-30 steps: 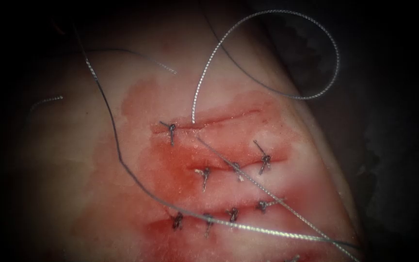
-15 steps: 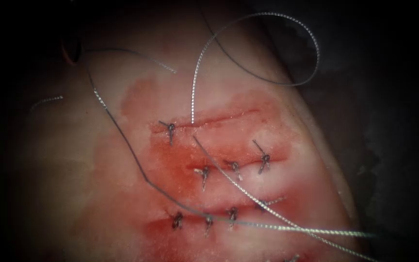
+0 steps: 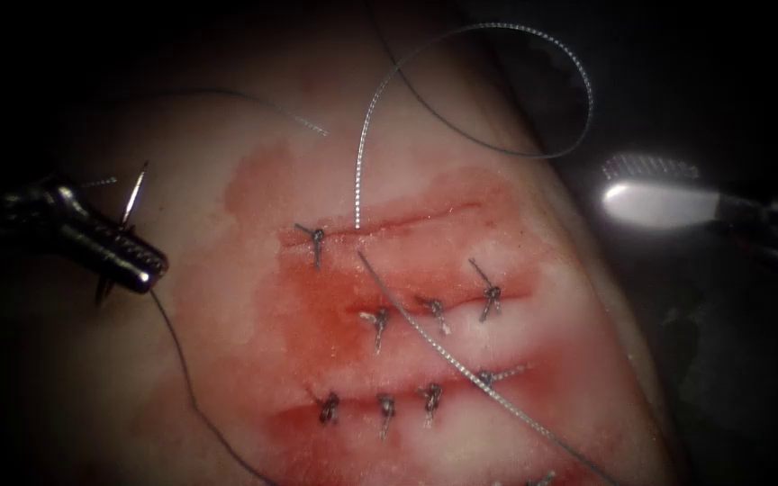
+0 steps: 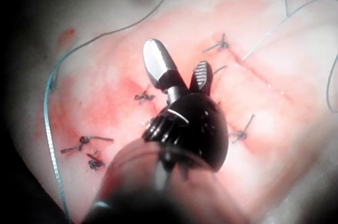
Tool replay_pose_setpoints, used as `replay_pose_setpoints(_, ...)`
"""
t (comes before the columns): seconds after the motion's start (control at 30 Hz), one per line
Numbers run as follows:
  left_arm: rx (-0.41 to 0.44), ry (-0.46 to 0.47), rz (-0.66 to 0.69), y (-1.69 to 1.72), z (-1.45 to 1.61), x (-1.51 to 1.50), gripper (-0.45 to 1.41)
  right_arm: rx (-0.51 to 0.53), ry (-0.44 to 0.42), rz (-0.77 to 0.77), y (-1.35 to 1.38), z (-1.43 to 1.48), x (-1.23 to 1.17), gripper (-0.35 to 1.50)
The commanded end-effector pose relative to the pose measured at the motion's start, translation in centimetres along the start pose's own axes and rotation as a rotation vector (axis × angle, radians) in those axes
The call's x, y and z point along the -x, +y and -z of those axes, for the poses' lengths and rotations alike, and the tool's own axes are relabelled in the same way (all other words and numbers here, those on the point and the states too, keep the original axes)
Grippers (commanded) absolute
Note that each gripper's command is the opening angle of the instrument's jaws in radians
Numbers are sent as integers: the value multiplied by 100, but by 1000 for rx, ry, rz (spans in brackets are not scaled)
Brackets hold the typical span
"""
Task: Wound Closure
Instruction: Pull the thread through the tissue using the right gripper, leaving only a short tail on the top half of the tissue
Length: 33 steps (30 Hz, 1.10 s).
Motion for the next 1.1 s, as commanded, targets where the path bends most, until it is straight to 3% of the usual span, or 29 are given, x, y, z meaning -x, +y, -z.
replay_pose_setpoints(0.03,4,-3,-5,6,-3,8,-45,3,19,8,-7,-24,-2,88)
replay_pose_setpoints(0.1,4,28,-30,14,-20,-5,-45,-1,136,-60,-28,-61,-10,88)
replay_pose_setpoints(0.2,-10,47,-40,22,-26,-12,-45,27,209,-141,-45,-82,-2,88)
replay_pose_setpoints(0.37,-3,67,-36,27,-24,-15,-45,19,271,-167,-66,-93,19,88)
replay_pose_setpoints(0.53,2,90,-41,25,-19,-20,-45,-61,279,-178,-98,-105,54,88)
replay_pose_setpoints(0.63,9,100,-41,24,-20,-21,-45,-101,298,-192,-110,-107,59,88)
replay_pose_setpoints(0.83,13,102,-52,26,-29,-28,-45,-120,398,-234,-144,-127,52,83)
replay_pose_setpoints(1.1,14,107,-59,29,-33,-32,-45,-111,461,-254,-149,-146,36,74)
